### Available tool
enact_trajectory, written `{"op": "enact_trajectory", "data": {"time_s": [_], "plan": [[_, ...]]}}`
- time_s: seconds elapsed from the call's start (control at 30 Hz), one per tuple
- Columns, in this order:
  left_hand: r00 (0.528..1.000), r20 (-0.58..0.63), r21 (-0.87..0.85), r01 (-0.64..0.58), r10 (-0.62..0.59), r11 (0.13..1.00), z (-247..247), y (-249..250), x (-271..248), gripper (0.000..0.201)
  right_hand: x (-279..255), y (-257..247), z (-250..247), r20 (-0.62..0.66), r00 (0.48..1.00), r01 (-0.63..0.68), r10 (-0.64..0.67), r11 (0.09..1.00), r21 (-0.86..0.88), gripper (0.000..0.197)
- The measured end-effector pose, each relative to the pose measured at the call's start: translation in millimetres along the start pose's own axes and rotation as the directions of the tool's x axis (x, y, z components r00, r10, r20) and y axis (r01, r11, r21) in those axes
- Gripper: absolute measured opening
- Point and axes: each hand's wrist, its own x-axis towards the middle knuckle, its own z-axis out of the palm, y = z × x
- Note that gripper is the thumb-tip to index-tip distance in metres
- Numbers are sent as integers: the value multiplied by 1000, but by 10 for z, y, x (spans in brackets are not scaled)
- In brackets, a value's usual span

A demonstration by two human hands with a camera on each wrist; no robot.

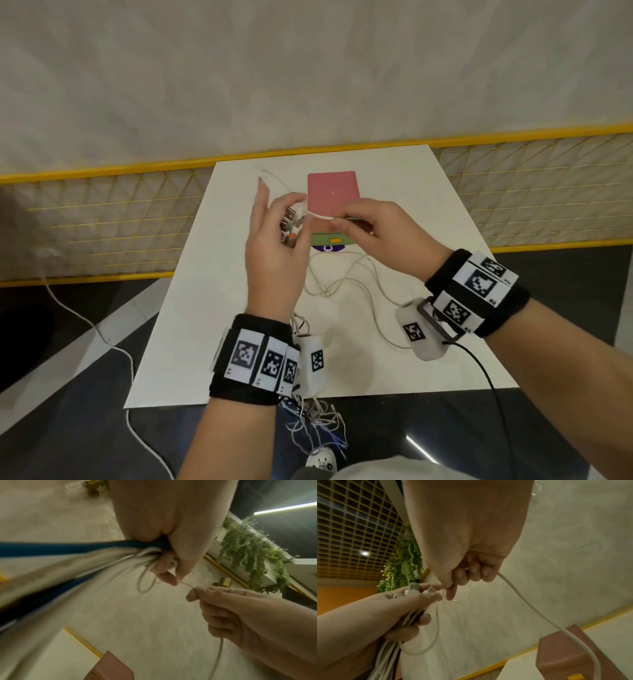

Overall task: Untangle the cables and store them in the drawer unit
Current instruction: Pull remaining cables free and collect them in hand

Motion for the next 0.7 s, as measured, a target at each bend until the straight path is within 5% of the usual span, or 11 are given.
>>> {"op": "enact_trajectory", "data": {"time_s": [0.13, 0.23, 0.4, 0.5, 0.6, 0.7], "plan": [[986, -114, 10, 126, -124, 992, -119, -64, 84, 39, 83, 32, -44, -97, 990, -122, 101, 964, -234, 25], [998, 69, -77, 20, -15, 997, -114, 6, 65, 50, 107, -60, -49, -33, 999, -35, 25, 947, -319, 26], [974, 224, -58, 26, -12, 998, -83, 127, 60, 34, 85, -207, -63, 16, 999, 43, -43, 998, -35, 13], [993, 112, -69, 26, -19, 997, -144, 68, 88, 18, 13, -171, -89, 50, 999, -9, 7, 999, 38, 14], [981, -115, -126, 143, -157, 982, -214, -21, 120, 15, -50, -35, -37, 69, 993, -90, 91, 996, -27, 23], [992, -59, -48, 107, -110, 993, -226, -66, 103, 35, -64, 55, 37, 66, 992, -105, 111, 990, -91, 24]]}}
